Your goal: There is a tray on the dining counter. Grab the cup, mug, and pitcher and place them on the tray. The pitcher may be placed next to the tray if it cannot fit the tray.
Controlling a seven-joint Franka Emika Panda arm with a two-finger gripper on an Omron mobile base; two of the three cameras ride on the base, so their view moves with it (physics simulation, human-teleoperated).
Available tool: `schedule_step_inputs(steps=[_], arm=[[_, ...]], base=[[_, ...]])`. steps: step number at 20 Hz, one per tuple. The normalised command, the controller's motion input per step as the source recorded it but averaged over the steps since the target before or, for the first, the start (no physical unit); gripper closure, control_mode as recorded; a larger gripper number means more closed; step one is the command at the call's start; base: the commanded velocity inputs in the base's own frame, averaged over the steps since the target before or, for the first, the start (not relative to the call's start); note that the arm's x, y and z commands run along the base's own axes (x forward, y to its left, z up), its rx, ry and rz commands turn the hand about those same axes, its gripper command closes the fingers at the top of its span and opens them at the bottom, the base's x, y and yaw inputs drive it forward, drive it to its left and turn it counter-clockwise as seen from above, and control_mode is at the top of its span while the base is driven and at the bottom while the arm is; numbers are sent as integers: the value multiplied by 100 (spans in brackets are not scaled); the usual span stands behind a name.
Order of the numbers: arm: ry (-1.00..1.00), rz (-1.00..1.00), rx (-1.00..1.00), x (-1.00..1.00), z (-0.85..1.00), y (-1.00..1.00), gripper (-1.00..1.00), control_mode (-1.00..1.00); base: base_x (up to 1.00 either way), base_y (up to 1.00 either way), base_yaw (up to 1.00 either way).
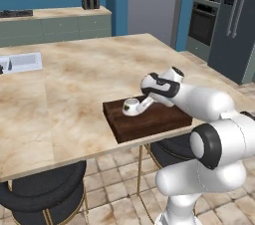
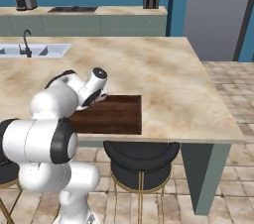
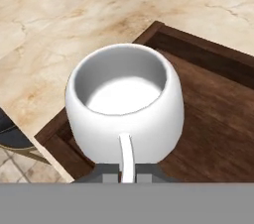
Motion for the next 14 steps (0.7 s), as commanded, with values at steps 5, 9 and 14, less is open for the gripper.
schedule_step_inputs(steps=[5, 9, 14], arm=[[-2, 0, 0, 12, -31, 12, 100, -100], [0, 0, 0, 17, -30, 13, 100, -100], [-3, 0, 0, 16, -14, 7, 100, -100]], base=[[0, 0, 0], [0, 0, 0], [0, 0, 0]])
